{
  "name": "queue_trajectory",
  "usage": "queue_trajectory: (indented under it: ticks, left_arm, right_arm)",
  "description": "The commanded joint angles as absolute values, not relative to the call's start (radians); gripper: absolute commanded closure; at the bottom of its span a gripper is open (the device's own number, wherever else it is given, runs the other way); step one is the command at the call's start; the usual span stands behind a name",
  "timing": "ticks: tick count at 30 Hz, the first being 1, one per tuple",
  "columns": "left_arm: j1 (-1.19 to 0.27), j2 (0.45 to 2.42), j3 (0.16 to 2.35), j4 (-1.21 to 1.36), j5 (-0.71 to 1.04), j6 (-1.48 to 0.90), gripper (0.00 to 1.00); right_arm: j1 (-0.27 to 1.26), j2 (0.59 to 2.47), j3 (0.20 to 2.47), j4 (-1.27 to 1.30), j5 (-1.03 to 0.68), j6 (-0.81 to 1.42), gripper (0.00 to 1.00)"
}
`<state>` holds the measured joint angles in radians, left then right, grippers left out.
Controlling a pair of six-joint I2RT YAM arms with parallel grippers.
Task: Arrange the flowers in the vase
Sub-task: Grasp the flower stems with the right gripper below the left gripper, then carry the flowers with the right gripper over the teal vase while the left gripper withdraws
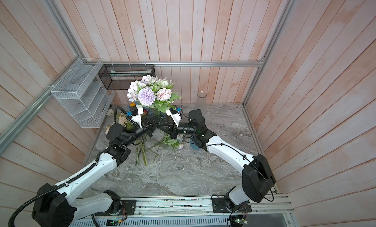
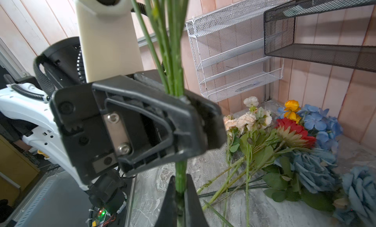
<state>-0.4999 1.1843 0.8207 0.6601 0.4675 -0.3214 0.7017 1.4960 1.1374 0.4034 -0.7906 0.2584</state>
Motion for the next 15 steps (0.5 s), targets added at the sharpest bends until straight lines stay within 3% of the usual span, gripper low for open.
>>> queue_trajectory:
  ticks: [1, 3, 4, 5, 6, 8, 15]
  left_arm:
    - [-0.508, 1.192, 0.818, 0.704, 0.508, -0.352, 1.00]
    - [-0.509, 1.201, 0.819, 0.700, 0.515, -0.359, 0.90]
    - [-0.509, 1.204, 0.819, 0.698, 0.518, -0.364, 0.76]
    - [-0.509, 1.208, 0.817, 0.698, 0.520, -0.370, 0.57]
    - [-0.510, 1.209, 0.815, 0.695, 0.519, -0.380, 0.31]
    - [-0.511, 1.206, 0.810, 0.681, 0.512, -0.388, 0.03]
    - [-0.510, 1.172, 0.743, 0.616, 0.447, -0.413, 0.00]
  right_arm:
    - [0.703, 1.478, 1.117, 0.427, -0.769, 0.239, 1.00]
    - [0.703, 1.464, 1.105, 0.429, -0.747, 0.240, 1.00]
    - [0.702, 1.458, 1.098, 0.432, -0.734, 0.242, 1.00]
    - [0.699, 1.452, 1.093, 0.435, -0.724, 0.244, 1.00]
    - [0.698, 1.446, 1.084, 0.436, -0.707, 0.245, 1.00]
    - [0.690, 1.434, 1.073, 0.438, -0.664, 0.251, 1.00]
    - [0.596, 1.369, 1.058, 0.361, -0.567, 0.219, 1.00]
